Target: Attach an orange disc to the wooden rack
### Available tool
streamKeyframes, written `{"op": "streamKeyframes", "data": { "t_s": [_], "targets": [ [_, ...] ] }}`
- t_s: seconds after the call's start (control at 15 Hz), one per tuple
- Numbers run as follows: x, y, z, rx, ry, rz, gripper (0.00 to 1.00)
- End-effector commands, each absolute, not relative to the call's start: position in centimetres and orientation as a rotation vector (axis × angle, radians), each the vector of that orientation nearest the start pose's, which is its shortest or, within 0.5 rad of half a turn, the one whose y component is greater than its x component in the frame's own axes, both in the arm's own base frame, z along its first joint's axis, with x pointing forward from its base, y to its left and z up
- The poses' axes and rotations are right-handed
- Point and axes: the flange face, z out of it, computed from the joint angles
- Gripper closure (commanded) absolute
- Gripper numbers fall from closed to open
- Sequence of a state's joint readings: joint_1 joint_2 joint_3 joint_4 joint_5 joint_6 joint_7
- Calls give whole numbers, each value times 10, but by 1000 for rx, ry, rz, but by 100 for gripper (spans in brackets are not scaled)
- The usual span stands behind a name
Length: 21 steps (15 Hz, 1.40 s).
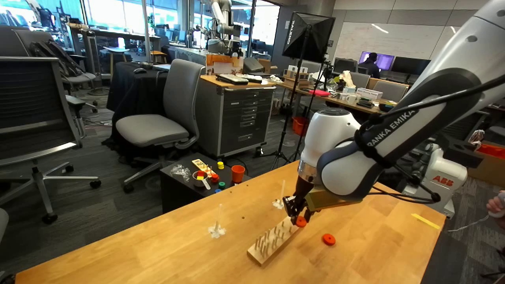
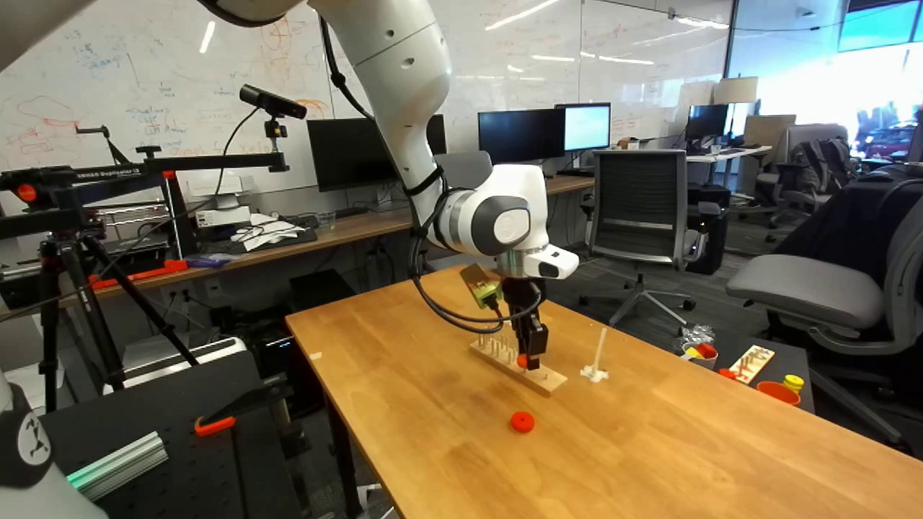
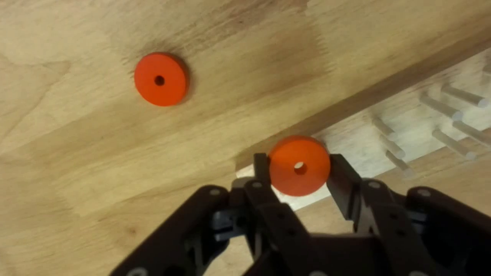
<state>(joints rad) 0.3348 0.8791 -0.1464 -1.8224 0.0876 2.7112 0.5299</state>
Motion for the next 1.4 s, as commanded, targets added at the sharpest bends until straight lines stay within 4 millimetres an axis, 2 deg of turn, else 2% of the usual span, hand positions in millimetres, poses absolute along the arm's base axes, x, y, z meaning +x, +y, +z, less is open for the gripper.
{"op": "streamKeyframes", "data": {
  "t_s": [0.0,0.4,0.87,1.33],
  "targets": [
    [631,124,65,-3156,582,-89,82],
    [636,128,59,-3143,576,-78,82],
    [634,138,43,-3129,554,-46,82],
    [637,134,43,-3135,561,-57,82]
  ]
}}
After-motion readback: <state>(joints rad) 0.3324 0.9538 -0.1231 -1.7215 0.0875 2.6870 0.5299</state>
